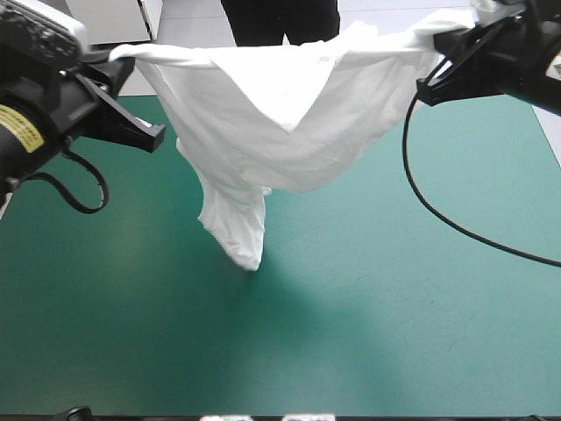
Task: Fold the cloth
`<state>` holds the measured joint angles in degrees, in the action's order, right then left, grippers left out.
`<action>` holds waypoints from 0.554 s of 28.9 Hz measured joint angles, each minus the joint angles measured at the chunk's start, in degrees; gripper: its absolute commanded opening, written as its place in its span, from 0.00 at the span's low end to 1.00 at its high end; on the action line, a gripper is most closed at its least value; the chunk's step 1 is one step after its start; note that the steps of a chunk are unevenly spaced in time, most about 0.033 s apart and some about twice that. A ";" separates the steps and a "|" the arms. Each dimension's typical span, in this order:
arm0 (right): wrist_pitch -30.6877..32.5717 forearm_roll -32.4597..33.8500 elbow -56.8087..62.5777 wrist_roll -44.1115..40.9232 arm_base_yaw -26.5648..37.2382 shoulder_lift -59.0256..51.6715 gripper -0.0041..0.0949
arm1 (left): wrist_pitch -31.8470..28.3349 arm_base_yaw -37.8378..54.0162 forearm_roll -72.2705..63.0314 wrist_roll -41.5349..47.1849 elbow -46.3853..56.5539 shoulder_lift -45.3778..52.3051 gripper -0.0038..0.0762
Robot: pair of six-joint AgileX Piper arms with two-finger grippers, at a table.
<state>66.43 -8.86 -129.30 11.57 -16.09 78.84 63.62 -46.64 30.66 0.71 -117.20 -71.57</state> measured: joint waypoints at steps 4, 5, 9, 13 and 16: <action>-5.45 -0.72 -1.05 0.69 0.00 -3.79 0.02 | -0.97 0.00 -0.75 -2.22 -6.02 0.00 0.04; -6.52 -0.91 -1.05 0.87 0.00 -4.67 0.02 | -1.19 0.00 -1.35 -2.67 -7.31 0.00 0.04; -8.59 -1.13 -1.21 1.05 0.00 -7.59 0.02 | -1.64 0.00 -5.72 -5.40 -11.28 0.12 0.04; -8.78 -1.86 -1.34 1.10 0.00 -10.21 0.02 | -1.64 0.00 -12.06 -8.00 -13.38 0.73 0.04; -8.72 -2.84 -1.34 1.10 0.00 -12.05 0.02 | -1.42 0.00 -15.91 -9.49 -13.62 1.99 0.04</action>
<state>57.71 -11.70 -130.64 12.68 -16.09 66.79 62.20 -46.64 14.75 -8.78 -130.82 -69.58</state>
